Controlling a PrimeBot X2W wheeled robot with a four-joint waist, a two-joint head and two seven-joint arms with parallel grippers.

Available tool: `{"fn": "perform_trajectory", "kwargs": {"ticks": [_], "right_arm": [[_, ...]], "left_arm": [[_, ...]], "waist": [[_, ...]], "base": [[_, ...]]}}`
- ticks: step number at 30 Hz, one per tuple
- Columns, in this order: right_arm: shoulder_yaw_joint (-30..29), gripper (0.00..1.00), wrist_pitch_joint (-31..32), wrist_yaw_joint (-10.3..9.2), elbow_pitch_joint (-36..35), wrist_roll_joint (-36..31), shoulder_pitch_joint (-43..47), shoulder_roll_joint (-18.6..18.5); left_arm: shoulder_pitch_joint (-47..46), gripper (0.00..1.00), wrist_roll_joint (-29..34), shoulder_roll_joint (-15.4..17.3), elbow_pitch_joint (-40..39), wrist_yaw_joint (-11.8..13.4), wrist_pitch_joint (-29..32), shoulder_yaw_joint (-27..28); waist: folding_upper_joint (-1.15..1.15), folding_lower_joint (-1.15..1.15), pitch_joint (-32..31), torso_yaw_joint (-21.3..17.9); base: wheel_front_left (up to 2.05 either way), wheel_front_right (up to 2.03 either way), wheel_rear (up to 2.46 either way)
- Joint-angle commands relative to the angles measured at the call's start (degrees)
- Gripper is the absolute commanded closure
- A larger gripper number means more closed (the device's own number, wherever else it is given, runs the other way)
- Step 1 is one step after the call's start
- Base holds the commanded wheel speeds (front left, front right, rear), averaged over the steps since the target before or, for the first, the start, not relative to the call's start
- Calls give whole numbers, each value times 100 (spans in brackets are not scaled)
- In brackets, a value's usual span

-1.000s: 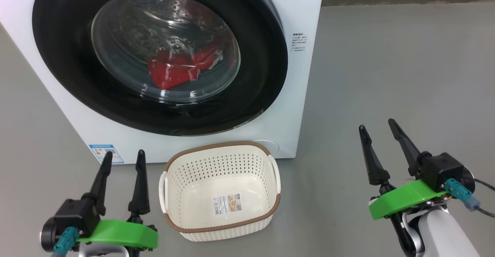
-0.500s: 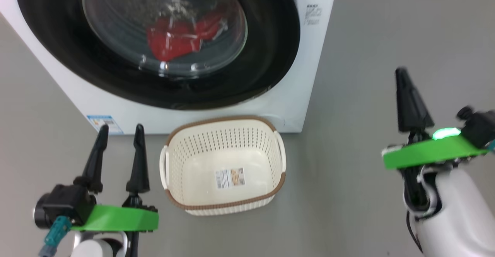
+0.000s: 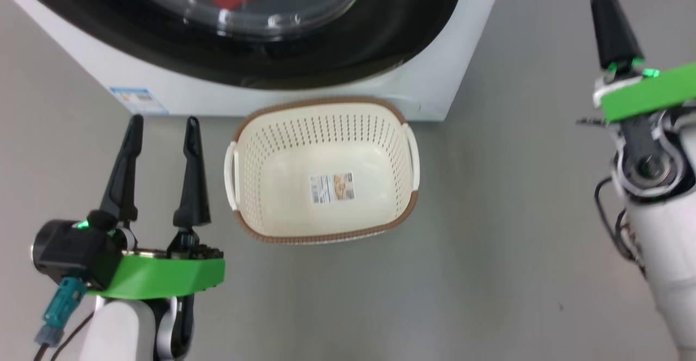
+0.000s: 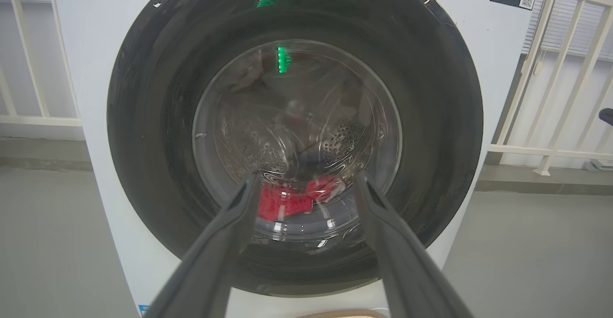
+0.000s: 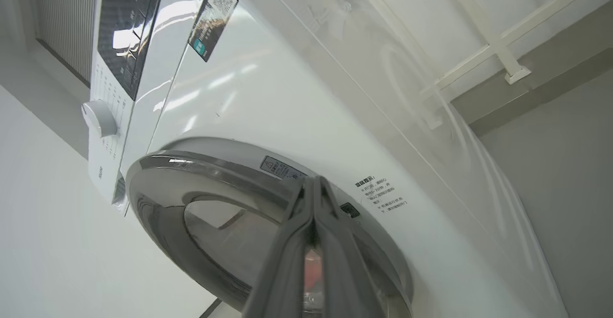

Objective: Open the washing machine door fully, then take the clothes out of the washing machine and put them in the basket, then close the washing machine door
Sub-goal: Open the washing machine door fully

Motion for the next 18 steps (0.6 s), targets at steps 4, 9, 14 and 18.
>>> {"fn": "perform_trajectory", "kwargs": {"ticks": [4, 9, 14, 18], "right_arm": [[144, 100, 536, 3, -86, 817, -576, -204], [258, 100, 1271, 3, -53, 1520, -1097, -378], [345, 100, 1861, 3, 0, 1888, -1479, -552], [366, 100, 2172, 3, -27, 2066, -1740, -645]], "left_arm": [[-250, 0, 55, 106, -270, 21, -44, 130], [-417, 0, 37, 106, -340, 47, -44, 39], [-495, 0, 59, 106, -381, 76, -44, 1], [-529, 0, 79, 106, -405, 76, -44, 9]], "waist": [[0, 0, 689, 224], [0, 0, 1064, 330], [0, 0, 1325, 429], [0, 0, 1511, 491]], "base": [[0, 0, 0], [0, 0, 0], [0, 0, 0], [0, 0, 0]]}}
